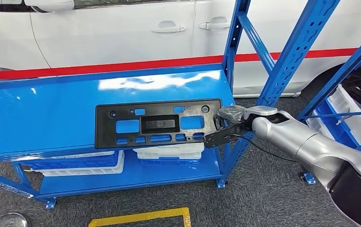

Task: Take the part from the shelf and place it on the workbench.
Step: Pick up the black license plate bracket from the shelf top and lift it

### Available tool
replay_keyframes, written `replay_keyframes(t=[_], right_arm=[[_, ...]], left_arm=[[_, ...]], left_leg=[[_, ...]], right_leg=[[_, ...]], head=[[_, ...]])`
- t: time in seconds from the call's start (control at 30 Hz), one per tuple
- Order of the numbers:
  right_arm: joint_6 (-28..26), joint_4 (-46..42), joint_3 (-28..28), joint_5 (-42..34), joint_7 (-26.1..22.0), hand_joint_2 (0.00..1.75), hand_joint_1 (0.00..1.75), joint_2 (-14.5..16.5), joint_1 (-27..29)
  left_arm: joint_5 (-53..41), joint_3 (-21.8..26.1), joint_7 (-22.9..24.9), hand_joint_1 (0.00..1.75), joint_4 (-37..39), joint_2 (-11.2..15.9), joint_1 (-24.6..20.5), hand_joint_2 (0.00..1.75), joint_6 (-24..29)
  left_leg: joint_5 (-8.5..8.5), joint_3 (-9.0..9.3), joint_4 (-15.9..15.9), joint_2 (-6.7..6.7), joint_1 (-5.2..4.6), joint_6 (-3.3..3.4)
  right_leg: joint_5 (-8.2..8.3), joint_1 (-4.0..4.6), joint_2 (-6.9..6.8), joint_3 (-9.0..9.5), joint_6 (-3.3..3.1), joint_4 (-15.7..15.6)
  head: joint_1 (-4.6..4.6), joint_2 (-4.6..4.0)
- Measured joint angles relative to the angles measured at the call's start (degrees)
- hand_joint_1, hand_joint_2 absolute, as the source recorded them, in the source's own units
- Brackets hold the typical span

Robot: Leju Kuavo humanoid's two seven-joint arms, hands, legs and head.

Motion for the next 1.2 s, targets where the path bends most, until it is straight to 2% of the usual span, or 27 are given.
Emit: replay_keyframes(t=[0.03,0.17,0.2,0.23,0.33,0.37,0.8,1.2], right_arm=[[0.0,-0.1,0.0,0.0,0.0,1.75,1.73,-0.1,0.1],[-0.1,-0.7,0.0,-0.1,0.2,1.75,1.17,-0.5,0.3],[-0.3,-0.8,-0.1,-0.1,0.2,1.75,1.17,-0.5,0.3],[-0.5,-1.0,-0.1,-0.1,0.2,1.75,0.88,-0.5,0.4],[-0.9,-1.3,-0.4,-0.3,0.4,0.44,0.0,-0.5,0.7],[-0.9,-1.3,-0.5,-0.4,0.5,0.0,0.0,-0.5,0.8],[1.1,-2.6,-0.8,0.0,0.0,0.0,0.0,-1.4,0.1],[9.3,-7.6,-0.2,-2.8,5.3,0.0,0.0,-0.4,-12.3]], left_arm=[[0.0,0.1,0.0,0.0,0.0,0.0,0.0,0.0,0.0],[0.2,0.5,0.0,0.0,0.0,-0.1,0.0,0.0,0.1],[0.2,0.5,0.0,0.0,0.0,-0.1,0.0,0.0,0.1],[0.2,0.6,0.0,0.0,0.0,-0.1,0.0,0.0,0.1],[0.2,0.8,0.0,0.0,0.0,-0.2,0.0,0.0,0.1],[0.2,0.9,0.0,0.0,0.0,-0.2,0.0,0.0,0.1],[-0.6,1.2,-0.1,0.0,0.0,-0.3,0.0,0.0,0.0],[-0.5,1.9,0.0,0.0,0.0,-0.3,0.0,0.0,-0.1]], left_leg=[[0.0,-0.01,0.0,0.0,0.0,0.0],[-0.01,-0.08,0.0,0.0,0.0,0.01],[-0.01,-0.11,0.0,0.0,0.0,0.01],[-0.01,-0.13,0.0,0.0,0.0,0.02],[-0.01,-0.18,0.0,0.0,0.0,0.02],[-0.01,-0.19,0.0,0.0,0.0,0.02],[-0.01,-0.26,0.0,0.0,0.0,0.02],[0.01,-0.48,0.0,-0.01,0.0,0.02]], right_leg=[[0.0,0.0,0.0,-0.01,0.0,0.0],[0.0,0.0,0.0,-0.07,0.01,0.0],[0.0,0.0,0.0,-0.09,0.01,0.0],[0.0,0.0,0.0,-0.11,0.01,0.0],[-0.01,0.0,0.0,-0.17,0.01,0.0],[-0.01,0.0,0.0,-0.18,0.01,0.0],[0.01,0.0,0.01,-0.23,0.02,0.0],[0.01,0.0,0.01,-0.43,0.03,0.0]], head=[[0.0,-0.01],[0.0,0.0],[0.0,-0.01],[0.0,-0.01],[0.0,0.0],[0.0,0.0],[0.0,0.0],[0.0,-0.01]])
